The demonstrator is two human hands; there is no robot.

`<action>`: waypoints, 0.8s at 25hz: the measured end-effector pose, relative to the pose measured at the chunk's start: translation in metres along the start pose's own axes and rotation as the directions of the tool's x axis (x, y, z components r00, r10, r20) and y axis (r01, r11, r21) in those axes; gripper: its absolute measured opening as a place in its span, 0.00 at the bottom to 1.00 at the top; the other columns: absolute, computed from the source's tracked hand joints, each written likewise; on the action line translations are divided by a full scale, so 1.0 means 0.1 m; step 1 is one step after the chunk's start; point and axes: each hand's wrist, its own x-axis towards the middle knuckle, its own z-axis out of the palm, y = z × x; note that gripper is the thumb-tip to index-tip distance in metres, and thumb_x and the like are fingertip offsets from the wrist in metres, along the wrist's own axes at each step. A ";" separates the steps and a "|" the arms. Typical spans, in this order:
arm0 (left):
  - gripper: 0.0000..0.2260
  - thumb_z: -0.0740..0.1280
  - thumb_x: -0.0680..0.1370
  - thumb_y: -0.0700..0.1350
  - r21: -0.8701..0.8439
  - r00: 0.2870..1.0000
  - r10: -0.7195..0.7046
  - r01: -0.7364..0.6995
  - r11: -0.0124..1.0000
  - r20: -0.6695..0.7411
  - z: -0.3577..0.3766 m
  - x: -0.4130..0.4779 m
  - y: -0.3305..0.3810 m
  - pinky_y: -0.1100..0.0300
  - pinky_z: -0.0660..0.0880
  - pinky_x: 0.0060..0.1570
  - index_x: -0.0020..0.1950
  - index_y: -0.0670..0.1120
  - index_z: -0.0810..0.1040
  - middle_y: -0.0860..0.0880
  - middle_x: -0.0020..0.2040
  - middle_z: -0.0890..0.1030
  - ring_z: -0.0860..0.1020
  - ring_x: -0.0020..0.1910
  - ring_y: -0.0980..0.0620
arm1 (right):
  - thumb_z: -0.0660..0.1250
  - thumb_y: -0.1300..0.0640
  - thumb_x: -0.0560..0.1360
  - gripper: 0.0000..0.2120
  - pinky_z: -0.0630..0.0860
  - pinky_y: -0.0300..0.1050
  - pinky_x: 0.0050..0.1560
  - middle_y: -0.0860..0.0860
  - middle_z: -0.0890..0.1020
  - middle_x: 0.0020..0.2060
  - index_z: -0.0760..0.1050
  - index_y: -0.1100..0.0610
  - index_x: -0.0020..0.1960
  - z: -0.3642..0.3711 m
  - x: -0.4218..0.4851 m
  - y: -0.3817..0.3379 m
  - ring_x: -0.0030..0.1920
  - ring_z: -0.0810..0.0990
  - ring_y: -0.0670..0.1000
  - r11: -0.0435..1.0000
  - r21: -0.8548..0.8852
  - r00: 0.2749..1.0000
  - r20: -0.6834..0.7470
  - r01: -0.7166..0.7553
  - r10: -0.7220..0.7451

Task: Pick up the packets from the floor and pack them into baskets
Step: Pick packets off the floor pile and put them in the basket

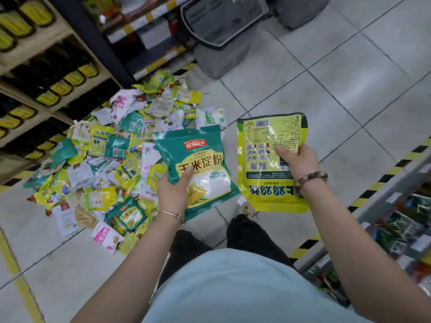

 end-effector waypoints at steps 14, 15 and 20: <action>0.22 0.67 0.77 0.43 0.012 0.998 0.013 -0.014 1.000 0.069 1.81 0.44 0.74 0.66 0.62 0.53 0.69 0.40 0.67 0.56 0.55 0.68 0.68 0.57 0.56 | 0.67 0.49 0.75 0.14 0.69 0.43 0.46 0.52 0.79 0.46 0.75 0.58 0.53 -1.15 1.31 -0.39 0.46 0.77 0.53 0.994 0.113 0.993 -0.122 0.015 -0.001; 0.23 0.67 0.77 0.43 0.004 0.997 0.011 -0.011 1.000 0.076 1.90 0.57 0.82 0.67 0.61 0.53 0.70 0.39 0.66 0.56 0.54 0.66 0.68 0.57 0.56 | 0.67 0.49 0.75 0.13 0.69 0.44 0.46 0.52 0.79 0.46 0.74 0.58 0.52 -1.16 1.46 -0.49 0.46 0.77 0.53 0.995 0.101 0.993 -0.116 0.010 0.002; 0.11 0.68 0.76 0.43 0.013 0.998 -0.001 0.000 1.000 0.068 2.25 1.44 1.25 0.58 0.71 0.57 0.58 0.44 0.75 0.53 0.51 0.79 0.77 0.53 0.51 | 0.66 0.46 0.75 0.16 0.73 0.48 0.47 0.54 0.80 0.47 0.73 0.59 0.52 -1.06 2.34 -1.18 0.47 0.78 0.56 0.999 0.051 0.995 -0.096 0.006 -0.001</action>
